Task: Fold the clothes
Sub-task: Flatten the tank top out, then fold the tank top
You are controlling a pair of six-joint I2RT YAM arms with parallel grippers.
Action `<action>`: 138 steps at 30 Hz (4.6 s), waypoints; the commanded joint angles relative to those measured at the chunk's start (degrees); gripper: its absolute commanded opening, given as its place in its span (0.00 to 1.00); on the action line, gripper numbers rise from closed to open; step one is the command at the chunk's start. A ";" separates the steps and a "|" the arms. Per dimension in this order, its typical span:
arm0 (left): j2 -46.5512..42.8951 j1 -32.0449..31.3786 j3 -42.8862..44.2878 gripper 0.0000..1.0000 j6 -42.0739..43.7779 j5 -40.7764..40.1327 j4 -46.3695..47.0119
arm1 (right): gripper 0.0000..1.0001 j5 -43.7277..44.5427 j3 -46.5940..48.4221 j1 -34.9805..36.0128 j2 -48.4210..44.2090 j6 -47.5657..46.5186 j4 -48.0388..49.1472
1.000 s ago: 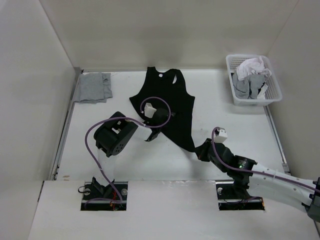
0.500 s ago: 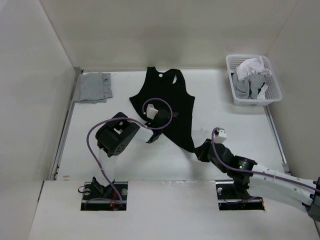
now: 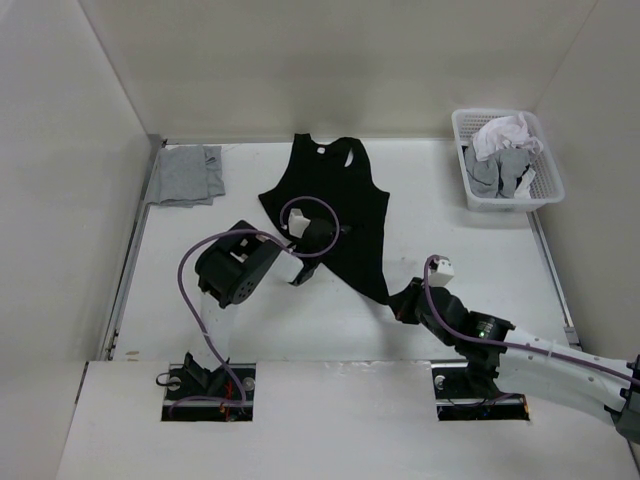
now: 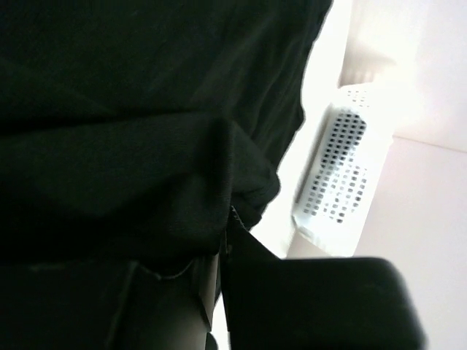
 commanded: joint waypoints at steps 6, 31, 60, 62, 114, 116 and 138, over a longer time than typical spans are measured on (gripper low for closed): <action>-17.21 3.62 -15.17 0.00 7.42 11.16 12.33 | 0.00 0.23 1.66 0.21 -0.46 -1.86 1.83; -110.49 26.05 -28.40 0.00 33.02 14.11 -82.56 | 0.00 11.05 20.21 17.85 -0.47 14.12 -47.11; -78.72 26.30 -21.02 0.00 30.63 -0.59 -41.40 | 0.00 3.69 29.95 -14.77 6.90 -16.25 -18.07; -69.93 25.86 -17.69 0.00 30.72 -1.91 -35.07 | 0.00 -2.46 32.85 -23.75 11.64 -20.12 -12.96; -36.15 31.22 -24.96 0.45 37.75 10.39 -22.91 | 0.50 -16.29 16.52 -35.48 42.08 -9.42 19.32; -34.83 31.31 -24.52 0.44 37.66 11.18 -22.73 | 0.50 -16.38 15.82 -35.48 41.81 -8.72 19.41; -33.15 31.66 -26.28 0.06 33.62 9.60 -14.65 | 0.27 -17.34 16.78 -33.55 46.82 -2.12 20.11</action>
